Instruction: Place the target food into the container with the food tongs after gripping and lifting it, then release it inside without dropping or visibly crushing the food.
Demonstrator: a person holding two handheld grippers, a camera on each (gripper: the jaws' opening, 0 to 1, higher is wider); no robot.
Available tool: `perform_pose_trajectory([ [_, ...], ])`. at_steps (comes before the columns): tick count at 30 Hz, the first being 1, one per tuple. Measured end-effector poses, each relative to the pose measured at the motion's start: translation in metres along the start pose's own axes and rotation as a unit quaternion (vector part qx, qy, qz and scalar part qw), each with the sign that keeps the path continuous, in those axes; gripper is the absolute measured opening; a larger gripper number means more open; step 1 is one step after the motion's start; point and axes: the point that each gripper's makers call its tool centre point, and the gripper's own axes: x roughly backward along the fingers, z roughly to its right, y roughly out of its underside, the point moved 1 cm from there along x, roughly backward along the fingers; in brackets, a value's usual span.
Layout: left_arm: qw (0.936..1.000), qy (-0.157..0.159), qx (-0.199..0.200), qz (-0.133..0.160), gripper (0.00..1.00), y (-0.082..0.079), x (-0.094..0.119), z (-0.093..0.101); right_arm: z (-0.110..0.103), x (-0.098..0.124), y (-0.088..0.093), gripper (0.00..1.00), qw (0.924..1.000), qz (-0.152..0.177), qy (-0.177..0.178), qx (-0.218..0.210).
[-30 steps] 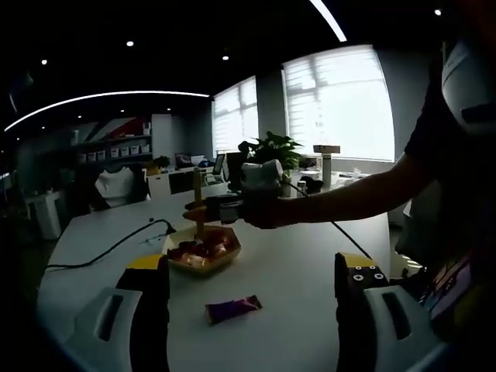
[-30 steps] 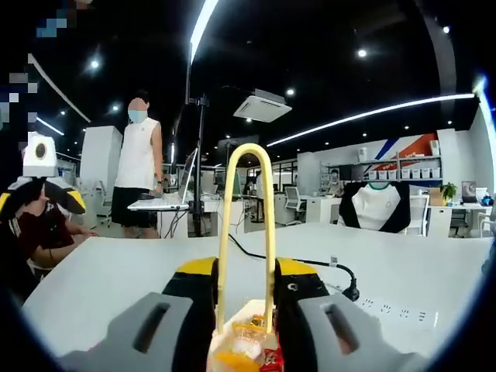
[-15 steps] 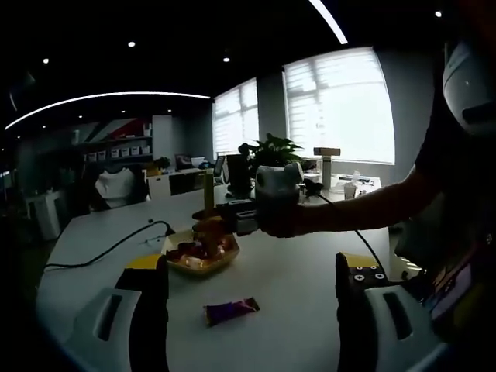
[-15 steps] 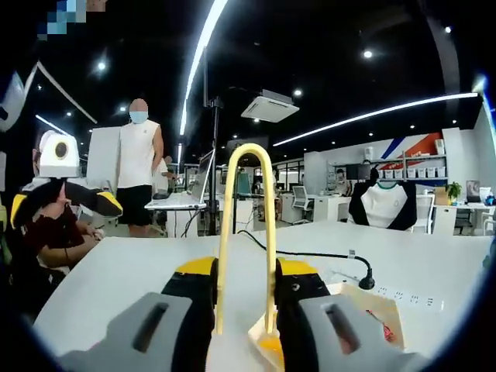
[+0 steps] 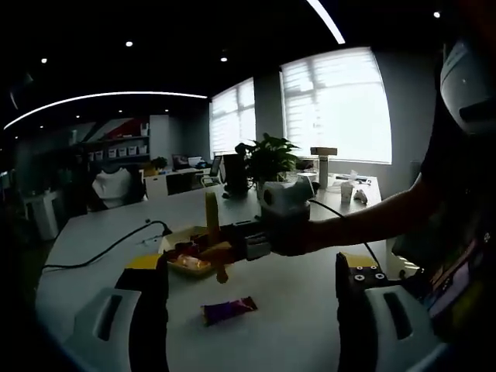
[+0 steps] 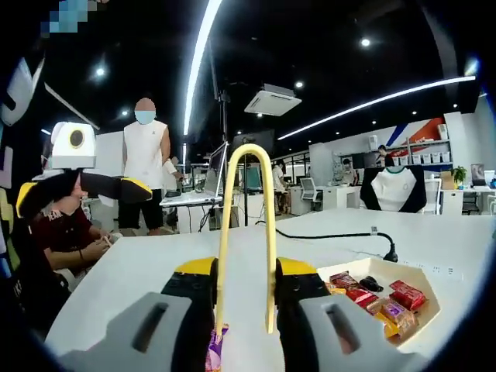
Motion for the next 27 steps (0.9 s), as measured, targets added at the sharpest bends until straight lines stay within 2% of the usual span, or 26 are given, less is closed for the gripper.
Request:
perform_pose_trajectory([
  [6, 1.0000, 0.004, 0.000, 0.008, 0.96, -0.004, -0.001, 0.000, -0.010, 0.000, 0.004, 0.26, 0.9999, 0.001, -0.008, -0.009],
  [16, 0.9999, 0.006, 0.004, 0.008, 0.95, -0.003, -0.003, 0.002, -0.030, -0.005, 0.027, 0.26, 0.9996, -0.013, -0.019, -0.019],
  [27, 1.0000, -0.003, 0.007, 0.004, 0.95, 0.000, 0.004, -0.002, -0.036, -0.011, 0.048, 0.26, 0.9992, -0.032, -0.022, -0.010],
])
